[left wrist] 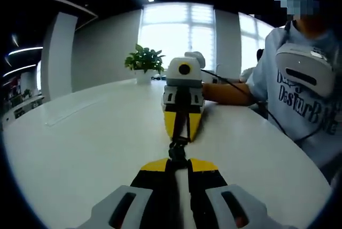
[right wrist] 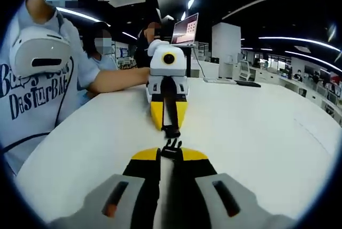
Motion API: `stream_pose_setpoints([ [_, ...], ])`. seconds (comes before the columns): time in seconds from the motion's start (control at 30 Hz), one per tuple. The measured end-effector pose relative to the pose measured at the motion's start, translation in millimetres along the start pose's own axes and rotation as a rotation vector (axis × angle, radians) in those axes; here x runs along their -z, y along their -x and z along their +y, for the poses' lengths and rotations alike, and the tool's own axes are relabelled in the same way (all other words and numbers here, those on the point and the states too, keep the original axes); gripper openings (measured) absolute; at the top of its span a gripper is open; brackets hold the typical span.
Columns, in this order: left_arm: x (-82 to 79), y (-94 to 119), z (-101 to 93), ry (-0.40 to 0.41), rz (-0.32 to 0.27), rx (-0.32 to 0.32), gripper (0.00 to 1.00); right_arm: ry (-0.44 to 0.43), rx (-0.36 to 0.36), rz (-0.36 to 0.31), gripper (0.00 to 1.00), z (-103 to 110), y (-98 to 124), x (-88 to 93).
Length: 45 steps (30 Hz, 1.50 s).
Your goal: Snap the two parts of the plastic buckle together until the buckle closes and remains connected.
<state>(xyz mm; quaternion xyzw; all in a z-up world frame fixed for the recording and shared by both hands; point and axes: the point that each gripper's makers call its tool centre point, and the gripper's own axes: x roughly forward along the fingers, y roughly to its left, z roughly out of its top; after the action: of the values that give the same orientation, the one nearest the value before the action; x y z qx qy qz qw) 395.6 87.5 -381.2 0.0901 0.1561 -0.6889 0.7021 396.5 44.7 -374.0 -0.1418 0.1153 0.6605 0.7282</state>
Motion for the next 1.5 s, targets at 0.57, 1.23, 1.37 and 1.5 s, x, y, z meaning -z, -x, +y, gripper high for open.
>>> stream_pose_setpoints([
  [0.57, -0.9, -1.9, -7.6, -0.004, 0.004, 0.034, 0.11, 0.026, -0.041, -0.019, 0.13, 10.3, -1.8, -4.8],
  [1.23, -0.8, -5.0, -34.0, -0.035, 0.015, 0.142, 0.11, 0.061, -0.172, -0.005, 0.13, 39.9, -3.8, -5.0],
  [1.37, -0.9, -4.9, -36.2, -0.043, 0.016, 0.152, 0.11, 0.064, -0.186, -0.005, 0.13, 42.0, -4.0, -5.4],
  [1.5, -0.6, -5.1, -39.8, -0.063, 0.018, 0.167, 0.11, 0.069, -0.201, -0.006, 0.13, 45.0, -4.0, -5.6],
])
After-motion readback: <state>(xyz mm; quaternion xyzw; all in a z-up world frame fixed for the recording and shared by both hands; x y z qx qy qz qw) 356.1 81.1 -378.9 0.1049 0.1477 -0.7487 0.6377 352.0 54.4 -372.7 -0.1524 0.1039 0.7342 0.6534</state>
